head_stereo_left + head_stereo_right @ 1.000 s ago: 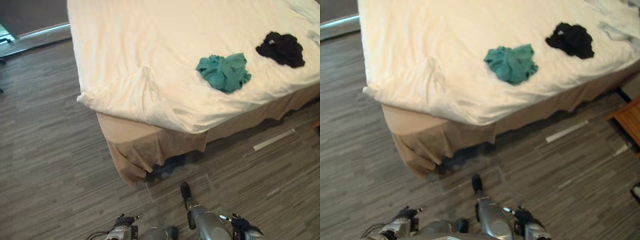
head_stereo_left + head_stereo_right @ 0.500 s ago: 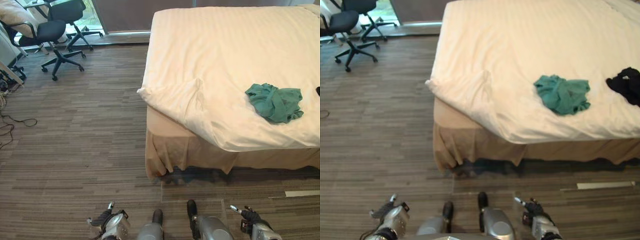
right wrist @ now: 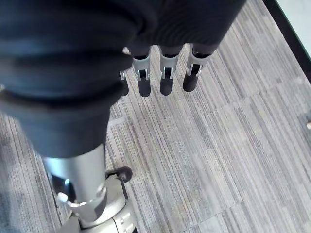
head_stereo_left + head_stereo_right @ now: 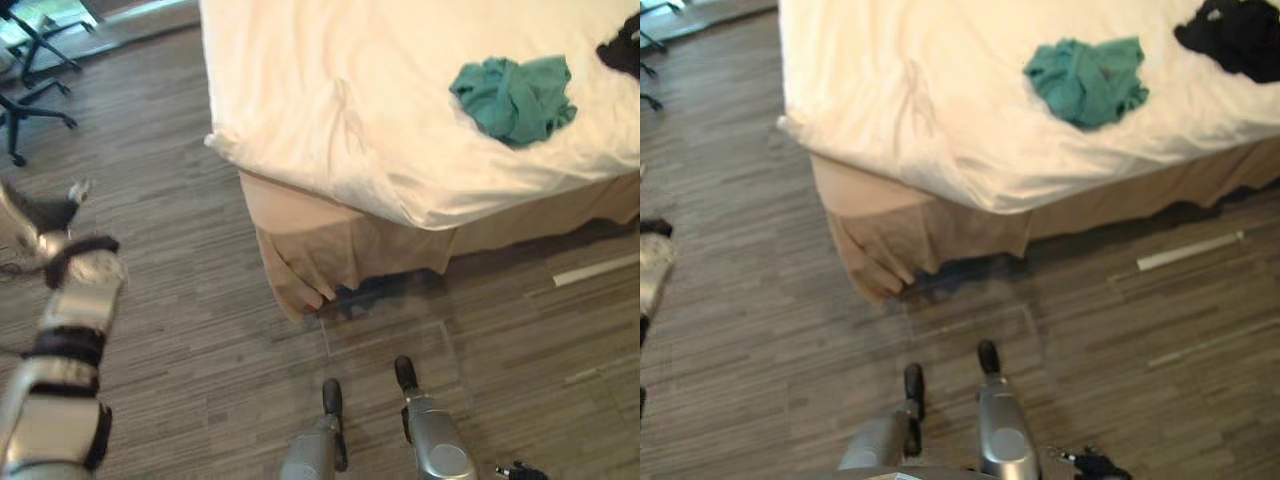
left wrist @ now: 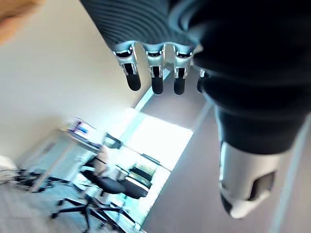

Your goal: Tidy up the quilt and then pick up the clothes from the bed and put them into the laundry hamper.

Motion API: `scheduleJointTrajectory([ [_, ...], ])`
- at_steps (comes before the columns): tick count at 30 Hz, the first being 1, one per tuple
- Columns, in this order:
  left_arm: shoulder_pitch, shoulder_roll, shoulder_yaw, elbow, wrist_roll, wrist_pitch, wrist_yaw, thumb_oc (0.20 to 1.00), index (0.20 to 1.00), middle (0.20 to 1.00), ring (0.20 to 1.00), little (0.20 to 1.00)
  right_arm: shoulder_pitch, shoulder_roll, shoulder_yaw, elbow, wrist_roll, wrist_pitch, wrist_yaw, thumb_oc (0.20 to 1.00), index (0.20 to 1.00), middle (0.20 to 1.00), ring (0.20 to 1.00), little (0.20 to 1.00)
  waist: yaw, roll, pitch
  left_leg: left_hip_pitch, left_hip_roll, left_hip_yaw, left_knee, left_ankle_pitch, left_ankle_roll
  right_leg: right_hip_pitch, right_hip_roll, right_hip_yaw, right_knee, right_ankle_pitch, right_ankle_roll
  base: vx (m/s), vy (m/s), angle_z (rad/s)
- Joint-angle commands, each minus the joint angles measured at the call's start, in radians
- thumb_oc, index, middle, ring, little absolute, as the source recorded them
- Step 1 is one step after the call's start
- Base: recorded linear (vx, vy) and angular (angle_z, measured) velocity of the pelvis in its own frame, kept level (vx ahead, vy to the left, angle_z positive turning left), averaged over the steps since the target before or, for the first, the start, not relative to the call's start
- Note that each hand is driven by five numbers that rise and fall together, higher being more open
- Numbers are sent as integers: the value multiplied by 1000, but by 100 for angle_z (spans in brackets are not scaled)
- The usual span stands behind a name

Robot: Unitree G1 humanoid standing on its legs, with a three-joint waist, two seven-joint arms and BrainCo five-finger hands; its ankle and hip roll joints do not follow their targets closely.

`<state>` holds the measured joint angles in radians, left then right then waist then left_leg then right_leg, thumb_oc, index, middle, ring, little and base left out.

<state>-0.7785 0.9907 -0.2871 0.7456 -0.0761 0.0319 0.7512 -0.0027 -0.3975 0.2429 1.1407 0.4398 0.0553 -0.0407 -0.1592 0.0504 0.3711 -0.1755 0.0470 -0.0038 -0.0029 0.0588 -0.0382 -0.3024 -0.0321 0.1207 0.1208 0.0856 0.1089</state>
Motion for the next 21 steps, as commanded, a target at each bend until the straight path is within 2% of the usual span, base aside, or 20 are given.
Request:
scheduleJointTrajectory([
  [1,-113,36,-77,32,106,11,-20,1000,1000,1000,1000,1000,5,-20,21,-63,24,-20,20,1000,1000,1000,1000,1000,-50,-21,7,-77,34,-36,30,17,-4,-46,-30,47,50,-28,-10,32,8,-28],
  [4,-252,34,-189,131,143,22,-44,1000,1000,1000,1000,1000,-18,-37,39,-82,24,-50,37,1000,1000,1000,1000,1000,-83,-15,38,-125,32,-18,42,24,-4,-101,-21,61,77,-26,-15,66,34,-31],
  [6,-316,31,-227,179,174,6,-59,1000,1000,1000,1000,1000,-23,-44,51,-105,15,-54,41,1000,1000,1000,1000,1000,-100,-18,52,-157,38,-4,55,27,-5,-137,-17,66,100,-28,-19,78,22,-27],
  [10,-403,26,-286,236,206,-9,-61,1000,1000,1000,1000,1000,-17,-55,61,-127,42,-66,54,1000,1000,1000,1000,1000,-124,-24,75,-198,49,13,68,33,-11,-177,-10,70,121,-30,-24,67,-27,-25],
  [13,-469,21,-331,274,185,17,-71,1000,1000,1000,1000,1000,-20,-67,65,-146,34,-80,68,1000,1000,1000,1000,1000,-146,-27,100,-230,53,23,75,40,-17,-210,-5,72,125,-24,-28,12,-7,-18],
  [14,-481,14,-341,289,234,15,-73,1000,1000,1000,1000,1000,-25,-72,69,-149,36,-91,72,1000,1000,1000,1000,1000,-152,-26,112,-241,54,24,82,38,-19,-222,-5,71,135,-29,-30,8,9,-12],
  [16,-496,18,-358,295,241,14,-83,1000,1000,1000,1000,1000,-27,-76,70,-150,39,-100,75,1000,1000,1000,1000,1000,-153,-23,116,-252,57,27,82,43,-20,-232,-5,71,136,-25,-32,11,11,-9],
  [17,-515,17,-371,303,221,2,-104,1000,1000,1000,1000,1000,-27,-81,69,-159,49,-100,82,1000,1000,1000,1000,1000,-159,-23,122,-260,62,33,80,46,-22,-240,-5,70,141,-28,-32,30,13,-6],
  [19,-550,-8,-391,364,161,41,-175,1000,1000,1000,1000,1000,-35,-105,66,-183,52,-97,82,1000,1000,1000,1000,1000,-180,-14,135,-273,62,44,81,50,-27,-260,-1,70,148,-33,-35,22,63,-5],
  [21,-559,-17,-403,390,140,51,-223,1000,1000,1000,1000,1000,-42,-112,69,-185,33,-106,80,1000,1000,1000,1000,1000,-184,-12,139,-279,63,47,86,49,-27,-268,-1,69,150,-32,-36,3,59,-11],
])
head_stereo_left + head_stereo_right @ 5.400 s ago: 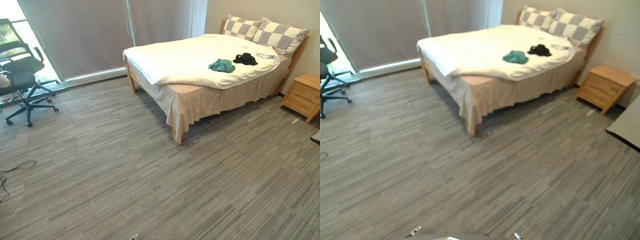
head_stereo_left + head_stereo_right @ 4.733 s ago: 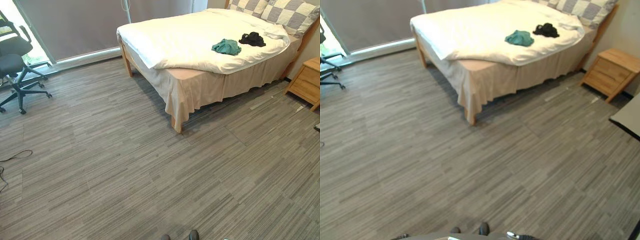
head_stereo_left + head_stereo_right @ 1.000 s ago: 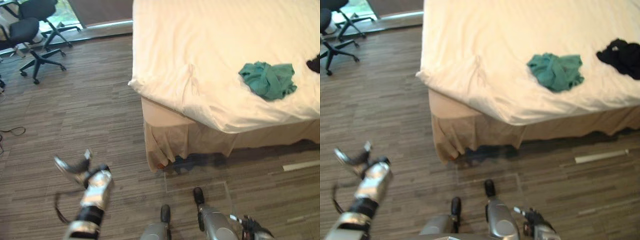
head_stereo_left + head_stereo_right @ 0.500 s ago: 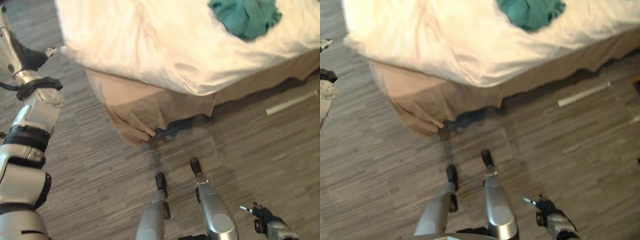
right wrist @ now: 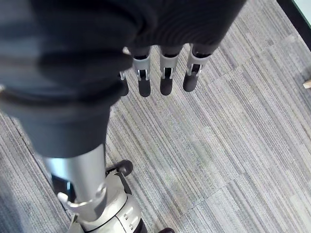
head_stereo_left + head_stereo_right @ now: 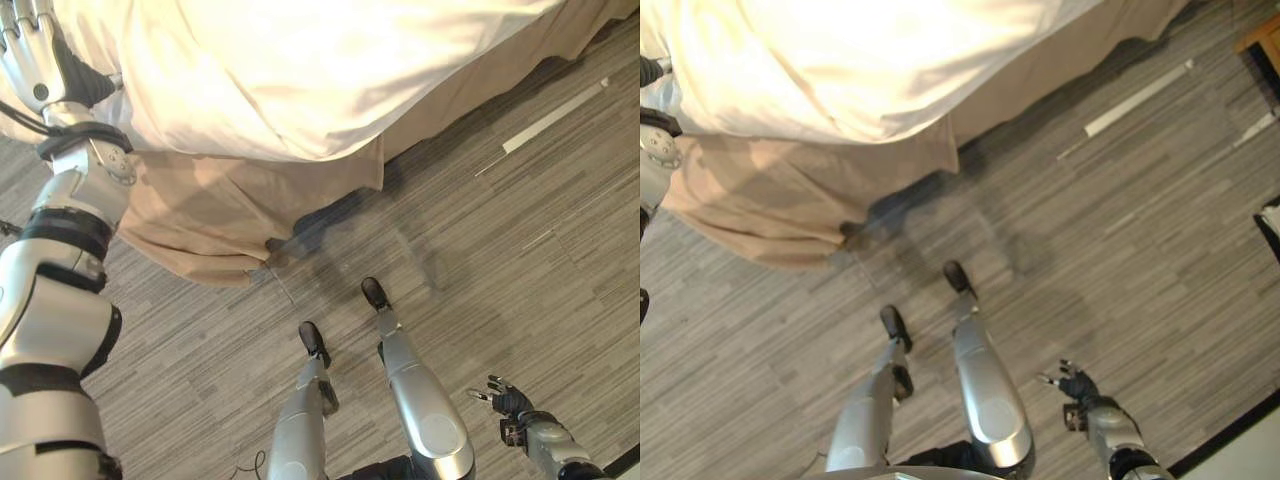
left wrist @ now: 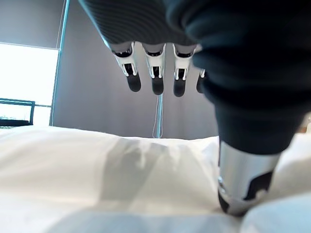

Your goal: Tidy up the quilt and then pick up the clothes from the bed and put them into the laundry hamper.

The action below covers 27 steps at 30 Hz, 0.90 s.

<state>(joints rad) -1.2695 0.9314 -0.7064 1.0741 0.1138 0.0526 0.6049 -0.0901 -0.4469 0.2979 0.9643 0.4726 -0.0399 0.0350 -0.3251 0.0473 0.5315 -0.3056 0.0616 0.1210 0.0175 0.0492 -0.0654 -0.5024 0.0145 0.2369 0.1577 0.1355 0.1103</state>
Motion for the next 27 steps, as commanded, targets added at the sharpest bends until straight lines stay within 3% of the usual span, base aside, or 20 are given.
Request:
scheduleJointTrajectory([
  [1,-67,30,5,80,-84,61,-169,878,878,878,878,878,38,-69,18,-14,-27,-23,-7,1000,1000,1000,1000,1000,-21,-7,-15,-157,50,-74,73,58,-1,-76,-50,-49,116,-81,-38,18,36,-17],
  [3,-56,23,14,91,-143,88,-252,200,200,200,200,200,41,-70,21,-37,-19,-18,-23,1000,1000,1000,1000,1000,-24,-6,-12,-158,54,-69,70,58,-3,-78,-51,-49,116,-84,-36,23,19,-9],
  [6,-59,15,5,147,-198,97,-325,200,200,200,200,200,45,-83,19,-86,-4,4,-33,1000,1000,1000,1000,1000,-34,-1,-12,-169,56,-58,64,64,-5,-94,-49,-47,114,-85,-40,5,24,-1],
  [9,-59,15,2,156,-202,107,-330,200,200,200,200,200,52,-89,19,-116,-23,10,-33,1000,1000,1000,1000,1000,-38,6,-12,-180,55,-55,63,66,-5,-106,-49,-45,119,-89,-43,0,36,-5],
  [14,-61,19,3,138,-211,99,-261,200,200,200,200,200,53,-95,32,-146,-25,15,-54,1000,1000,1000,1000,1000,-36,10,-11,-190,54,-53,60,69,-7,-118,-48,-45,119,-91,-47,-5,16,-3],
  [17,-73,20,57,79,-308,15,-61,200,200,200,200,200,52,-76,46,-128,-20,2,-64,1000,1000,1000,1000,1000,-23,-2,-11,-182,53,-65,58,60,-1,-104,-48,-49,113,-98,-51,-26,-48,0],
  [20,-73,-8,160,-43,-336,-138,220,200,200,200,200,200,58,-25,74,-116,-7,-12,-84,1000,1000,1000,1000,1000,7,-36,-12,-161,51,-89,67,40,8,-68,-47,-64,107,-106,-55,-73,-168,10],
  [23,46,-46,297,-159,-335,-279,405,200,200,200,200,200,59,3,91,-129,16,9,-106,1000,1000,1000,1000,1000,51,-57,-18,-147,46,-121,85,24,11,-44,-53,-87,110,-114,-57,-70,-116,24],
  [27,246,-133,433,-292,-272,-352,497,200,200,200,200,200,62,41,102,-141,42,55,-135,1000,1000,1000,1000,1000,105,-80,-46,-134,45,-157,100,10,14,-15,-54,-108,108,-127,-63,-60,-78,26],
])
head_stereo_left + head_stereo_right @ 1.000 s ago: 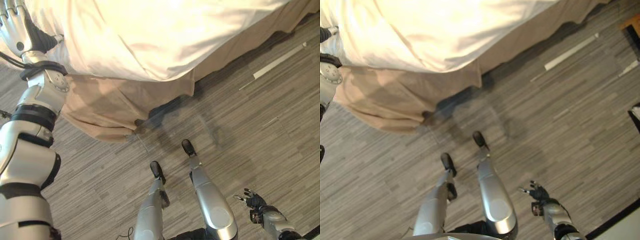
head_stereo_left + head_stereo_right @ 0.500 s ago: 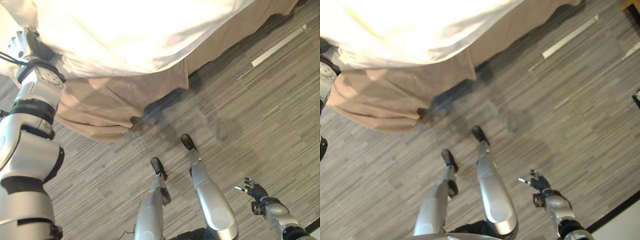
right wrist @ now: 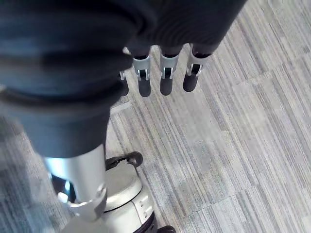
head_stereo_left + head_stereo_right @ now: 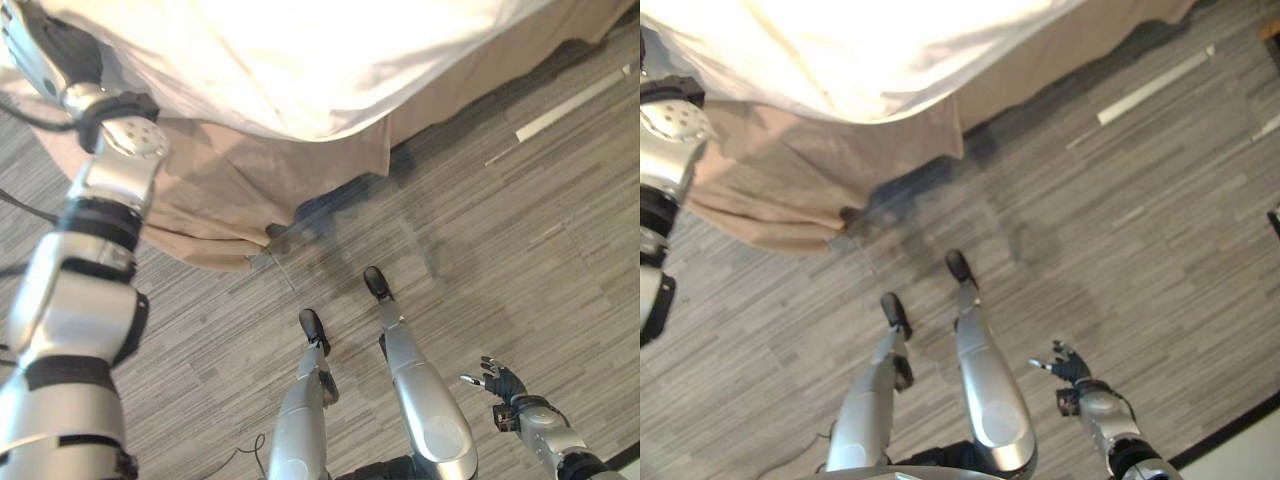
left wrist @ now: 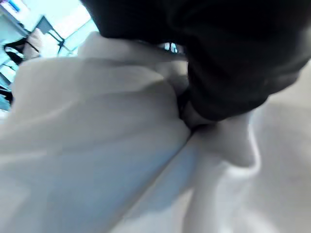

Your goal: Tidy up the quilt and then pick up the clothes from the bed and put them into the laundry hamper.

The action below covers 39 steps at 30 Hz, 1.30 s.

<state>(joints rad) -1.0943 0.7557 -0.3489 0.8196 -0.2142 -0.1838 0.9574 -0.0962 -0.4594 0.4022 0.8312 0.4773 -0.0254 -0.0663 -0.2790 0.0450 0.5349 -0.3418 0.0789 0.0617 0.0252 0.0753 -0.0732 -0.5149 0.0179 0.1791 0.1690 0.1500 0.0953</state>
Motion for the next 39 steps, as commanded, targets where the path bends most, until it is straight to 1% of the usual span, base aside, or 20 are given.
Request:
scheduleJointTrajectory([
  [1,118,14,99,-59,67,-134,145,200,200,200,200,200,69,64,-1,-7,44,46,-39,1000,1000,1000,1000,1000,71,-84,-59,-98,29,-106,90,-14,22,4,-54,-54,90,-139,-50,-44,-59,25],
  [2,142,-2,111,-72,76,-141,146,200,200,200,200,200,70,69,-1,-6,45,47,-40,1000,1000,1000,1000,1000,77,-86,-62,-97,30,-109,91,-15,22,9,-54,-57,89,-141,-51,-62,-86,35],
  [3,233,-70,143,-109,110,-173,137,200,200,200,200,200,72,91,-3,-2,47,53,-45,1000,1000,1000,1000,1000,97,-99,-76,-88,32,-124,90,-19,22,29,-53,-64,81,-145,-52,-37,-77,30],
  [4,248,-80,148,-116,113,-177,138,310,310,310,310,310,73,93,-3,-1,47,53,-46,1000,1000,1000,1000,1000,98,-100,-78,-86,33,-126,90,-20,22,33,-53,-66,79,-145,-52,-60,-100,36],
  [5,316,-140,173,-134,123,-194,155,1000,1000,1000,1000,1000,75,111,-3,8,38,50,-45,1000,1000,1000,1000,1000,115,-112,-89,-80,34,-138,94,-26,23,55,-56,-78,67,-146,-51,-38,-67,34],
  [11,496,-295,231,-71,-28,-242,146,1000,1000,1000,1000,1000,74,166,7,58,72,64,-60,1000,1000,1000,1000,1000,156,-158,-119,-46,24,-174,119,-50,22,137,-61,-100,8,-131,-45,-33,-74,22],
  [13,575,-354,242,-21,-118,-256,114,1000,1000,1000,1000,1000,81,192,-11,97,110,66,-86,1000,1000,1000,1000,1000,169,-169,-127,-29,17,-183,126,-60,25,170,-67,-102,-17,-122,-40,-34,-52,16],
  [16,662,-421,252,64,-282,-228,2,1000,1000,1000,1000,1000,87,219,-54,152,161,77,-101,1000,1000,1000,1000,1000,183,-178,-134,-10,5,-192,137,-73,33,204,-75,-101,-37,-112,-32,-8,-8,1],
  [18,727,-451,275,196,-473,-130,-190,1000,1000,1000,1000,1000,85,236,-119,202,226,90,-120,1000,1000,1000,1000,1000,197,-179,-137,10,-3,-194,148,-85,39,238,-80,-97,-55,-103,-26,-5,9,-4],
  [19,773,-451,299,297,-550,-42,-330,1000,1000,1000,1000,1000,78,237,-179,237,254,116,-116,1000,1000,1000,1000,1000,202,-176,-144,17,-10,-197,150,-86,43,253,-85,-92,-68,-96,-22,7,34,-11],
  [20,788,-451,306,333,-577,26,-384,1000,1000,1000,1000,1000,75,236,-201,248,270,97,-110,1000,1000,1000,1000,1000,207,-173,-143,27,-11,-196,153,-93,44,266,-86,-89,-72,-96,-20,8,72,-16],
  [23,895,-416,275,469,-396,246,-540,1000,1000,1000,1000,1000,39,176,-286,164,228,-13,-191,1000,1000,1000,1000,1000,221,-165,-158,50,-18,-190,145,-90,54,296,-97,-80,-97,-76,-9,9,93,-10],
  [24,904,-411,266,464,-383,257,-541,1000,1000,1000,1000,1000,35,169,-285,125,212,-7,-217,1000,1000,1000,1000,1000,223,-166,-159,52,-18,-189,145,-91,55,299,-98,-80,-99,-74,-7,-6,4,-13],
  [25,933,-392,223,443,-220,321,-584,1000,1000,1000,1000,1000,22,132,-280,-11,153,-19,-319,247,247,247,247,247,229,-175,-160,56,-18,-185,149,-96,57,307,-99,-79,-107,-68,0,-13,-29,-10],
  [27,947,-376,183,419,-121,340,-605,1000,1000,1000,1000,1000,6,96,-280,-120,132,4,-376,200,200,200,200,200,233,-182,-160,55,-16,-182,151,-98,58,309,-99,-80,-113,-63,3,-61,-57,-3],
  [28,977,-344,71,363,116,364,-697,1000,1000,1000,1000,1000,-39,6,-311,-333,110,49,-462,200,200,200,200,200,236,-194,-159,49,-12,-175,152,-104,59,308,-99,-86,-121,-56,13,-112,-78,2],
  [29,986,-339,45,351,164,364,-721,1000,1000,1000,1000,1000,-54,-16,-325,-364,72,9,-465,200,200,200,200,200,241,-194,-156,52,-9,-172,153,-110,60,312,-96,-87,-123,-57,15,-140,-67,8],
  [31,1009,-338,-17,363,95,324,-717,1000,1000,1000,1000,1000,-141,-97,-375,-531,5,7,-469,200,200,200,200,200,248,-196,-158,56,-11,-180,126,-107,63,310,-91,-85,-129,-56,25,-88,4,9],
  [34,982,-363,37,423,3,281,-682,1000,1000,1000,1000,1000,-290,-151,-370,-662,-82,-17,-427,200,200,200,200,200,262,-210,-165,61,-14,-191,96,-104,61,300,-93,-81,-135,-55,37,-57,-4,-11],
  [39,931,-363,65,441,33,226,-670,1000,1000,1000,1000,1000,-539,-239,-282,-720,-138,24,-329,200,200,200,200,200,304,-224,-163,11,-24,-216,115,-97,52,261,-103,-98,-118,-58,39,-21,-1,7],
])
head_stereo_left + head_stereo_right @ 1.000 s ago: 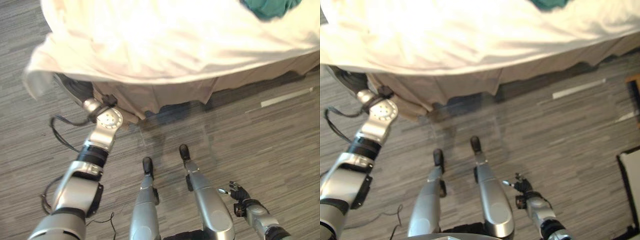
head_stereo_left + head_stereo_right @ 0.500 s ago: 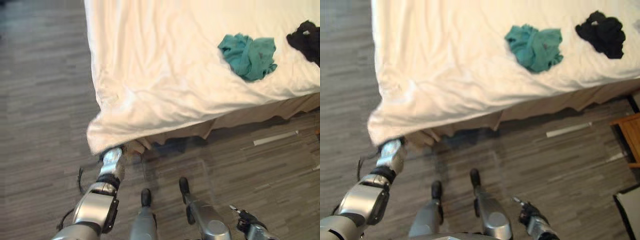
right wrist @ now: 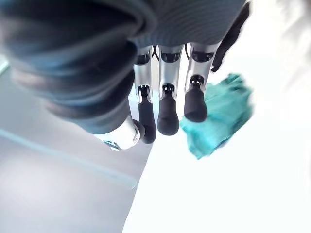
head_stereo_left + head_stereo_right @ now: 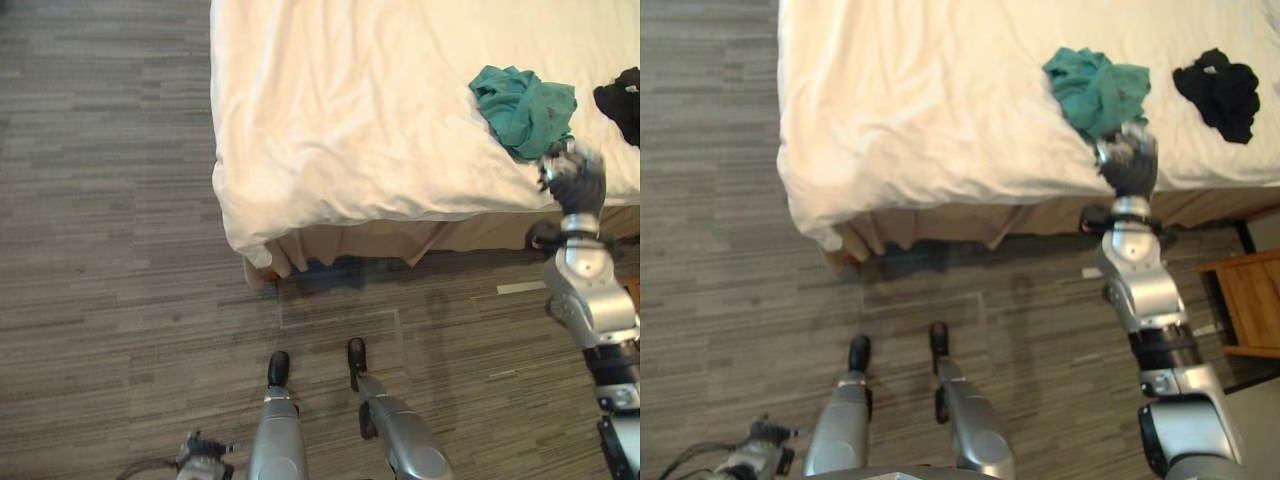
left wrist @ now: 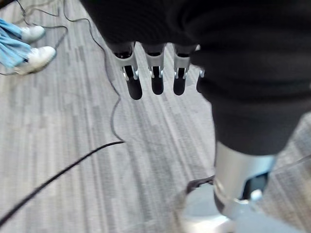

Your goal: Tidy up the quilt and then pick up the clothes from the bed and put them into the laundry hamper.

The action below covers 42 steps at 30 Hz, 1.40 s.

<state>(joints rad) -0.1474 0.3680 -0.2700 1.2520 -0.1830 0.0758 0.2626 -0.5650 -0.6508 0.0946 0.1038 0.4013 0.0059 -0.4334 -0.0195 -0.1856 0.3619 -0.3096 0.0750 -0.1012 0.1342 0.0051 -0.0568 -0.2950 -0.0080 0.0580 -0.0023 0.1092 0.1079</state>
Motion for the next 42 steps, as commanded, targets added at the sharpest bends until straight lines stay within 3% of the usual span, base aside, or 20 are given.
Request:
scheduleJointTrajectory([
  [1,-19,28,-18,5,-4,-40,25,1000,1000,1000,1000,1000,-100,-54,40,18,-62,-12,42,200,200,200,200,200,52,7,14,-29,-23,-57,10,-26,36,36,-79,20,55,-17,26,-9,3,36],
  [5,-27,49,-59,-29,-27,-101,-2,1000,1000,1000,1000,1000,-356,-88,137,127,-90,-7,24,200,200,200,200,200,106,30,63,-94,-43,-74,29,-13,34,-4,-92,-6,69,-16,26,0,26,15],
  [12,-17,45,-103,-99,-99,-163,-29,1000,1000,1000,1000,1000,-581,-87,257,200,-148,-26,1,200,200,200,200,200,150,86,151,-211,-90,-104,61,26,41,-100,-121,-13,104,-4,22,-22,80,41],
  [17,45,28,-149,-182,-118,-181,-56,1000,1000,1000,1000,1000,-694,-32,336,294,-211,-70,-33,200,200,200,200,200,193,139,158,-346,-119,-126,102,46,44,-226,-164,-35,141,5,29,19,64,19],
  [23,86,10,-170,-237,-154,-191,-59,1000,1000,1000,1000,1000,-731,34,376,355,-190,-89,-8,200,200,200,200,200,222,178,158,-427,-124,-126,149,39,42,-308,-187,-57,171,1,27,32,32,18],
  [26,105,0,-171,-251,-121,-199,-52,1000,1000,1000,1000,1000,-655,139,374,268,-129,-142,54,200,200,200,200,200,234,172,158,-421,-121,-123,134,38,42,-301,-190,-76,158,2,23,31,-10,13],
  [29,100,-10,-174,-252,-113,-201,-41,1000,1000,1000,1000,1000,-599,233,378,168,-133,-155,90,200,200,200,200,200,236,165,158,-410,-118,-117,127,39,43,-287,-189,-86,156,-1,21,6,-6,2],
  [33,67,-30,-196,-274,-141,-178,-16,1000,1000,1000,1000,1000,-526,378,431,-72,-274,-113,138,200,200,200,200,200,230,153,158,-349,-115,-114,107,34,47,-237,-177,-82,149,-6,21,0,0,0],
  [38,48,-32,-194,-287,-131,-134,2,1000,1000,1000,1000,1000,-542,383,417,-91,-396,-126,64,200,200,200,200,200,235,144,158,-273,-113,-118,88,25,51,-167,-167,-74,142,-16,25,34,-57,-1],
  [40,55,4,-151,-290,-70,-82,-21,1000,1000,1000,1000,1000,-585,314,348,-3,-488,-86,-62,200,200,200,200,200,248,135,158,-218,-109,-129,80,22,49,-112,-161,-73,144,-19,36,103,-233,-2],
  [41,55,6,-148,-290,-67,-79,-23,1000,1000,1000,1000,1000,-589,307,344,4,-490,-80,-70,200,200,200,200,200,246,134,158,-218,-110,-130,78,26,49,-113,-162,-73,144,-17,37,89,-167,-3],
  [42,61,24,-129,-287,-54,-66,-46,1000,1000,1000,1000,1000,-618,237,312,71,-459,-64,-93,200,200,200,200,200,245,137,158,-211,-106,-131,82,25,46,-109,-159,-73,152,-19,39,63,-117,1],
])
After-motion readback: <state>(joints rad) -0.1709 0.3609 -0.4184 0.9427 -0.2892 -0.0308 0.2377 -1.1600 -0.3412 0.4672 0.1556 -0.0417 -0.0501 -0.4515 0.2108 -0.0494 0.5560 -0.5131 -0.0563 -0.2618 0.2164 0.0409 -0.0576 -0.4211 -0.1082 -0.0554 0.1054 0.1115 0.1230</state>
